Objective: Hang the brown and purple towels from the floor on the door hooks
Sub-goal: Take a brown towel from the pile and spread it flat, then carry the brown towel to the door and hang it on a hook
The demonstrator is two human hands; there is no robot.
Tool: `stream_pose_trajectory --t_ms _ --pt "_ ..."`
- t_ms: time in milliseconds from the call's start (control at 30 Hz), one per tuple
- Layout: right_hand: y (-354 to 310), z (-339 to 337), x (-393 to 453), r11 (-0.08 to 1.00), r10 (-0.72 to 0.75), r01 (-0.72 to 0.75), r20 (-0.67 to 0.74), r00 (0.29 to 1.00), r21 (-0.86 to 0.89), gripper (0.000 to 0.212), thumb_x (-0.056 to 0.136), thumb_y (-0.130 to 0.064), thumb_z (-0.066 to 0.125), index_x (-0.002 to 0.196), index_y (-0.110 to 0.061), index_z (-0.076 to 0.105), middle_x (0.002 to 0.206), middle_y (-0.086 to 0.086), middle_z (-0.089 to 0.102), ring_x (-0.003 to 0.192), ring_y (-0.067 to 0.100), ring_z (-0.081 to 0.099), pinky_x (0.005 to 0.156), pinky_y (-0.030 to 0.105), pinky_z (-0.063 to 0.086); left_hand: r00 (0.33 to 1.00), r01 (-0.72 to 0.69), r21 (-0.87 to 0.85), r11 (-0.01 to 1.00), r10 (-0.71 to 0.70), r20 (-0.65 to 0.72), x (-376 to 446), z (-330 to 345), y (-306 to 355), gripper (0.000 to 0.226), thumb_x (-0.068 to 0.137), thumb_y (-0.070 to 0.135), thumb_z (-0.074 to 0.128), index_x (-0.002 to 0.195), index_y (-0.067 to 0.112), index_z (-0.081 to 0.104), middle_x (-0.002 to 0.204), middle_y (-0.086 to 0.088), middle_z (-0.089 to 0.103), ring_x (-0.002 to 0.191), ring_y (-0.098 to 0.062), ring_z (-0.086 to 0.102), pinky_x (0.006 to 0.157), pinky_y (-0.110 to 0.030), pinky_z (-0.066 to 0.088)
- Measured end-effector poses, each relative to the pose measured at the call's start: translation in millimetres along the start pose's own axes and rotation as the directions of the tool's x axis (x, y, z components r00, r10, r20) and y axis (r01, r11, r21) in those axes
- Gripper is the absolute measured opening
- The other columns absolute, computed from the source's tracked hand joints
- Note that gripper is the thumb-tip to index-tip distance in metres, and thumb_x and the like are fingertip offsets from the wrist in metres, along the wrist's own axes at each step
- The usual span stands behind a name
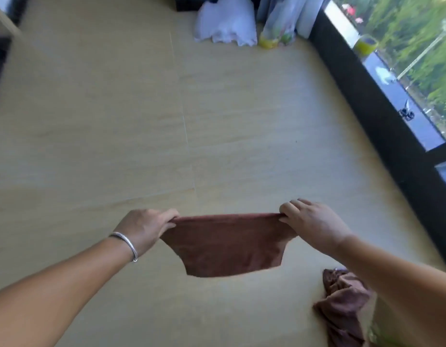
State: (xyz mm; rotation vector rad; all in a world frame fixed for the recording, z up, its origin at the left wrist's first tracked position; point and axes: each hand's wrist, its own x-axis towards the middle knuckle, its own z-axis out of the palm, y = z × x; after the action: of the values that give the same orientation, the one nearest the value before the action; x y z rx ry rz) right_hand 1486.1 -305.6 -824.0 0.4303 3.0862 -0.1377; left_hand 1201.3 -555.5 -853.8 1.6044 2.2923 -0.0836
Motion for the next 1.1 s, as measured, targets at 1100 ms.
stream_pose_trajectory --t_ms 1100 --pt "-194 -873 87 0.968 -0.212 0.073 -0.630 0.747 -0.240 0.018 0.098 -0.017 0.045 0.111 -0.028 0.049 0.092 -0.003 0.064 0.078 0.022 0.058 0.068 0.033 0.048 0.544 0.174 0.098 0.980 -0.013 -0.839 -347 -865 -11 0.024 0.085 0.031 0.068 0.076 0.035 0.046 0.063 0.018 0.053 0.059 0.000 0.049 0.051 -0.025 0.032"
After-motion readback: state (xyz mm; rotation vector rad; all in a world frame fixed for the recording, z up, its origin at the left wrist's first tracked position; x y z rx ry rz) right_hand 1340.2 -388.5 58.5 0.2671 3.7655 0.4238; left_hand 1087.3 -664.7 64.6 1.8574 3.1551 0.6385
